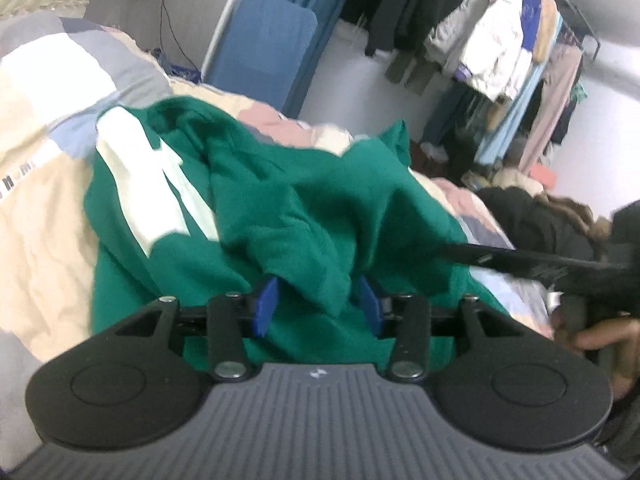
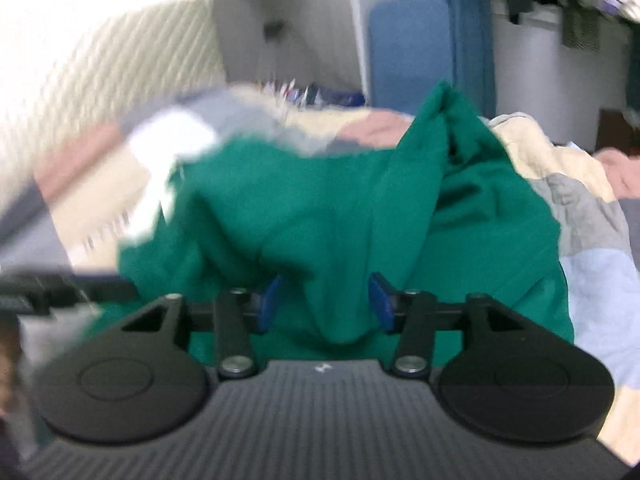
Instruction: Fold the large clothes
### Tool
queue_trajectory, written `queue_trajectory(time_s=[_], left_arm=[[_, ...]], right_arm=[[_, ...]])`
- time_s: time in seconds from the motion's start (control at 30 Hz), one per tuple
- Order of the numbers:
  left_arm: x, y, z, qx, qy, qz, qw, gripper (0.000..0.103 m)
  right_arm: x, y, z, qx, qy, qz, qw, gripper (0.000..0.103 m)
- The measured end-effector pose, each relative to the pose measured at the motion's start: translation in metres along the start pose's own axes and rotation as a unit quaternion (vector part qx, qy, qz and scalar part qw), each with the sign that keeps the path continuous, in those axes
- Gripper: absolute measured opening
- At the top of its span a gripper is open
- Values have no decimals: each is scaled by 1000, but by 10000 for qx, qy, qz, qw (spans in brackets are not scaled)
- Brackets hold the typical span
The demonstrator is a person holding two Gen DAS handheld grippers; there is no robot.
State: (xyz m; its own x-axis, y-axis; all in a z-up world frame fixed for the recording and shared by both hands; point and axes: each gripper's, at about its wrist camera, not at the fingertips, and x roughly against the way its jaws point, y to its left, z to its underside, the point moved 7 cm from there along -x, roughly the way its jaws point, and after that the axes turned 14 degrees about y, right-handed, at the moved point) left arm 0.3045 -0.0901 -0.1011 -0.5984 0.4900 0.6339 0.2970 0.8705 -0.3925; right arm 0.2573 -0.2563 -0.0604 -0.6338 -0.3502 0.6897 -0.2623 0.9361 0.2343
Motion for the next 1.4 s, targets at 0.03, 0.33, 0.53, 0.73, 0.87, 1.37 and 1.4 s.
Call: queue_trajectory(time_s=[0.03,0.33,0.53,0.73,0.87,1.37,1.4], left_arm=[[-1,3,-6,11,-42,-8,10000,51],[-23,6,-31,1,-2,181,9998,51],[-19,10,-37,-259,-140,257,9992,55],[-22,27,-60,350,-565,736,9951,59],[-55,24,-53,222,-92,327,9992,58],[-94,33,-37,152,402,-150,9990,58],[-94,31,-37,137,398,-169,9990,58]], right_arm=[[7,-1,-6,-201,-152,-199,9995,52],[-18,-2,-45,-829,-915,-356,9917,53],[-85,13,-20,-119,258,-321,9991,48],[-117,21,16,269,1102,-99,9935,47],[-108,24,13,231,967,-153,9949,47],[-128,-42,-152,699,-305,1287,9887,46],[-138,-49,-157,831,-293,1498,9848,45]])
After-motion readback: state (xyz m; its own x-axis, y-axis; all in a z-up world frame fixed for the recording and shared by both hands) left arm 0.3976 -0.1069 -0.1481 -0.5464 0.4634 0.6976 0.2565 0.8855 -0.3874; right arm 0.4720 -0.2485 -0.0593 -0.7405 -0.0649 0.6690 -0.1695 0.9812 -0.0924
